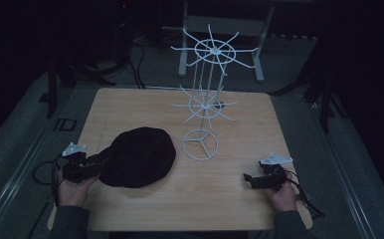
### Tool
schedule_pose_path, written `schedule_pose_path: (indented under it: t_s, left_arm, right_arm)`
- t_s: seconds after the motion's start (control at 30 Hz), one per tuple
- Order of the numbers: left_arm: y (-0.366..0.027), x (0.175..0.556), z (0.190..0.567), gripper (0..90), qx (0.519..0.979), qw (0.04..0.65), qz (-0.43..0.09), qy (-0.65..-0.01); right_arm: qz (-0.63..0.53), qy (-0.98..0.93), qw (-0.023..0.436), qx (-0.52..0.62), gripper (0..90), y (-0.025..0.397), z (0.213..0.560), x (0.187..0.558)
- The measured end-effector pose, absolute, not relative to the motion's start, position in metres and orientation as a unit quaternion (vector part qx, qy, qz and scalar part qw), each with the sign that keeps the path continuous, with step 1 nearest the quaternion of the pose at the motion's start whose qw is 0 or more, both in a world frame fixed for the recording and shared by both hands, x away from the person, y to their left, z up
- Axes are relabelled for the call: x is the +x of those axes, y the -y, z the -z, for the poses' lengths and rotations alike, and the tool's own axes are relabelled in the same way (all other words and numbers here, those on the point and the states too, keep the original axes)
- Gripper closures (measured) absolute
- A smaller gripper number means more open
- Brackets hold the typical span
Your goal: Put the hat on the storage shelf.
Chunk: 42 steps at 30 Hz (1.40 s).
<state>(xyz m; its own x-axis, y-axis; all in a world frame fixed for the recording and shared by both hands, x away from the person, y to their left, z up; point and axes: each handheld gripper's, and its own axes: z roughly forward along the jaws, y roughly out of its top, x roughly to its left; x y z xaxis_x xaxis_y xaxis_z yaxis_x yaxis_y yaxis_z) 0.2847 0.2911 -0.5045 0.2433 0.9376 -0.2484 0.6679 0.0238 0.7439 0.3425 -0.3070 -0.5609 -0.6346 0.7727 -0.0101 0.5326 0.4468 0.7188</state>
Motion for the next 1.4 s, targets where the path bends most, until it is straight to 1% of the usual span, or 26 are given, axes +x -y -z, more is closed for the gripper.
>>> schedule_pose_path:
  t_s: [0.13, 0.47, 0.77, 1.13, 1.33, 1.4]
  left_arm:
    - [-0.290, 0.286, 0.502, 42.0, 0.680, 0.403, -0.168, -0.589]
    - [-0.279, 0.295, 0.489, 41.4, 0.703, 0.396, -0.172, -0.565]
    - [-0.264, 0.311, 0.487, 41.2, 0.727, 0.371, -0.174, -0.551]
    - [-0.259, 0.332, 0.488, 40.8, 0.730, 0.344, -0.184, -0.561]
    - [-0.261, 0.346, 0.492, 38.1, 0.729, 0.335, -0.166, -0.574]
    - [-0.260, 0.349, 0.493, 38.2, 0.731, 0.324, -0.169, -0.577]
  right_arm:
    - [-0.351, -0.833, 0.172, 0.392, 11.8, 0.307, 0.561, 0.342]
    - [-0.351, -0.832, 0.172, 0.393, 11.8, 0.307, 0.561, 0.342]
    - [-0.350, -0.832, 0.172, 0.395, 11.9, 0.307, 0.561, 0.342]
    - [-0.350, -0.830, 0.173, 0.398, 11.9, 0.306, 0.561, 0.341]
    - [-0.350, -0.830, 0.173, 0.399, 11.9, 0.306, 0.561, 0.341]
    - [-0.350, -0.830, 0.173, 0.399, 11.9, 0.306, 0.561, 0.341]
